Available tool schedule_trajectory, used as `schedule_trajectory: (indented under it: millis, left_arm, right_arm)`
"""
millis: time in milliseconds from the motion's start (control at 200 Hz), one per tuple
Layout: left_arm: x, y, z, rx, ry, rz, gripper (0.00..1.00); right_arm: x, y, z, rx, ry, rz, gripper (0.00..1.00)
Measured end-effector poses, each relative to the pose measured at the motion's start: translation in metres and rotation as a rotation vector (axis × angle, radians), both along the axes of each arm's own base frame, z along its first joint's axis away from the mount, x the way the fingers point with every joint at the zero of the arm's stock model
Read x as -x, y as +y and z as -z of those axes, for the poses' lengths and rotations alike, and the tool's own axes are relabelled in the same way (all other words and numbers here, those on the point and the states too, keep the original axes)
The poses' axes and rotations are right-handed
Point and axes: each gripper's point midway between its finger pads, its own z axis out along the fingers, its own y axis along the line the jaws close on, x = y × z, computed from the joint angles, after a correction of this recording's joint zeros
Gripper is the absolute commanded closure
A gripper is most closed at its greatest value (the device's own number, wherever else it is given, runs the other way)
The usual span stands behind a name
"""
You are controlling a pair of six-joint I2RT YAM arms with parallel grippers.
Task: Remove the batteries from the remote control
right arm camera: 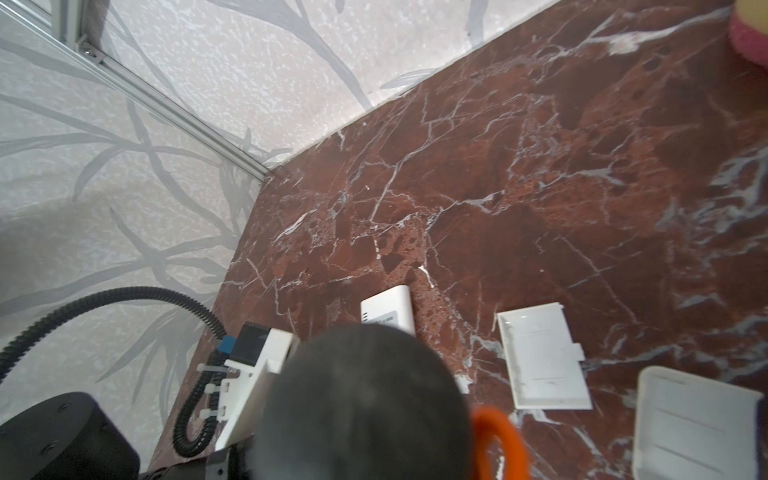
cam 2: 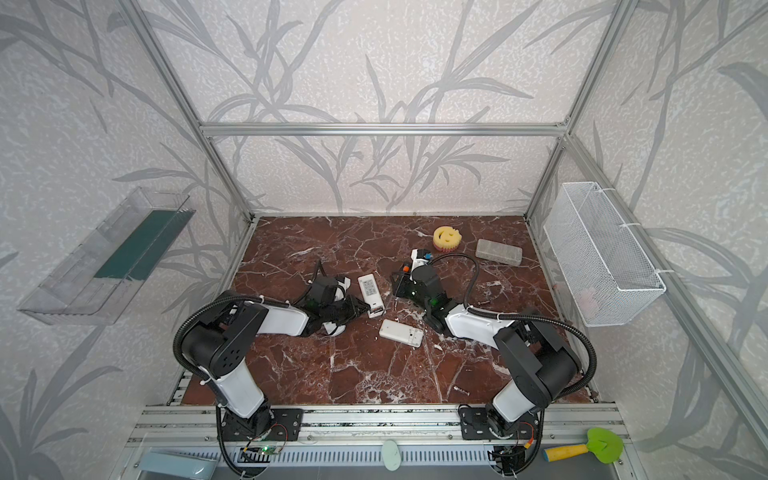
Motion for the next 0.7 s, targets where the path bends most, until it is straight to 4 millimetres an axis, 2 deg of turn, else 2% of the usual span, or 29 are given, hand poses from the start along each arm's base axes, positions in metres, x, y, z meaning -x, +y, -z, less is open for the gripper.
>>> schedule_trajectory:
  millis: [345,705]
  left_arm:
    - [0.0,-0.001,0.0,0.002,0.001,0.001,0.8]
    - [0.001,-0.001,0.0,0.006,0.005,0.0,0.8]
  right_arm:
    - [-0.012,-0.005,-0.005,0.055,-0.033,0.023,1.0]
    - [-0.02,-0.001,0.015,0.094,-0.009,0.017,1.0]
